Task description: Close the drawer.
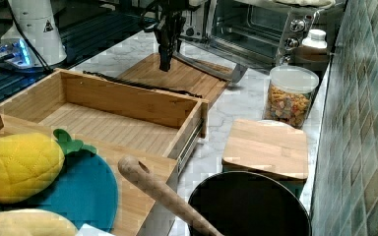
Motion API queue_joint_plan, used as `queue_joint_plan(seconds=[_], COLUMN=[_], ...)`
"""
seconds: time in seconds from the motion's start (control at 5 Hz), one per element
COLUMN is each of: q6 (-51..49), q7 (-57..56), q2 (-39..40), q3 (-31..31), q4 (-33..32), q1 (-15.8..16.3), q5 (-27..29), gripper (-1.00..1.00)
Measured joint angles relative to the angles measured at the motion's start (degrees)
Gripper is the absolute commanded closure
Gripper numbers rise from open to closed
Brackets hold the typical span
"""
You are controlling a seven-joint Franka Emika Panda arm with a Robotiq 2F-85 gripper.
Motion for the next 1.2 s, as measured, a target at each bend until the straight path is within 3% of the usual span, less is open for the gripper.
queue_joint_plan(seconds=[0.6, 1.2], q6=[3.97, 2.74], q7=[-6.15, -8.03], q2=[3.54, 4.35], q3=[-0.13, -3.13], q4=[0.67, 1.01], q1=[-3.88, -5.39], q5=[-0.36, -2.45], gripper=[1.00, 1.00])
